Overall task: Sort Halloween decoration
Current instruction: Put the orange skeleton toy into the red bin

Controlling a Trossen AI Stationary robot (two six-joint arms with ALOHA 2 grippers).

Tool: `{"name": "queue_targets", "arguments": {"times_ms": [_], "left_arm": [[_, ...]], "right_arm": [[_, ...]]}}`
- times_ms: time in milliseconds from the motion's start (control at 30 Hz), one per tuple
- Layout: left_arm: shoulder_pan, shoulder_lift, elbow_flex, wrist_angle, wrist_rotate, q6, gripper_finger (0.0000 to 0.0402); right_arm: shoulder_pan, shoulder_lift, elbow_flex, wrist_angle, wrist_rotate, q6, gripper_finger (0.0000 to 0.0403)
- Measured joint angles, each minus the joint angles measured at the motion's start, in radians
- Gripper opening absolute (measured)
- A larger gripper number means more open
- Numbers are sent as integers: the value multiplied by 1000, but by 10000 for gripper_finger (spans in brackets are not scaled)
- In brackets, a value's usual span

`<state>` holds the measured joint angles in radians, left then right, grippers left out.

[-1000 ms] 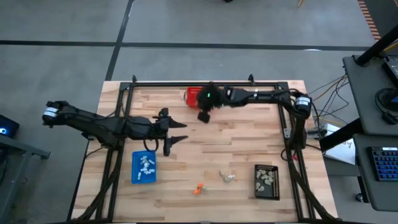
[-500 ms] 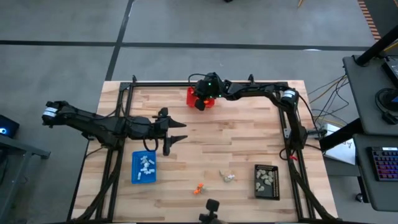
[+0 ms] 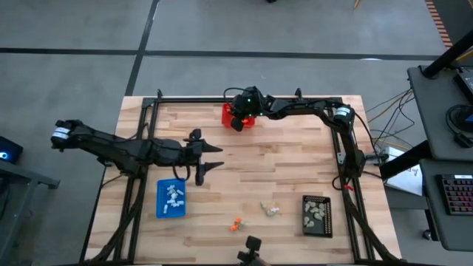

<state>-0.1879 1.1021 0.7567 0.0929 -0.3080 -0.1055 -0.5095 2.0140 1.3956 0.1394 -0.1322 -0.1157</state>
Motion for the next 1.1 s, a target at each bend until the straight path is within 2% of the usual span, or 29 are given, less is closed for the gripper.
{"name": "queue_targets", "arguments": {"times_ms": [300, 400, 567, 767, 1000, 1100], "left_arm": [[-1, 21, 0, -4, 1, -58, 201], [-1, 31, 0, -18, 1, -105, 201], [-10, 76, 0, -44, 3, -177, 201], [-42, 157, 0, -52, 3, -232, 201], [-113, 214, 0, -41, 3, -267, 201], [-148, 240, 0, -12, 3, -282, 201]], "right_arm": [[1, -35, 6, -36, -3, 42, 79], [1, -88, 6, -114, -12, 67, 81], [19, -221, 6, -315, -85, 78, 76], [94, -370, -49, -472, -85, 63, 63], [240, -508, -182, -476, -69, 121, 60], [321, -545, -224, -472, -29, 150, 61]]}}
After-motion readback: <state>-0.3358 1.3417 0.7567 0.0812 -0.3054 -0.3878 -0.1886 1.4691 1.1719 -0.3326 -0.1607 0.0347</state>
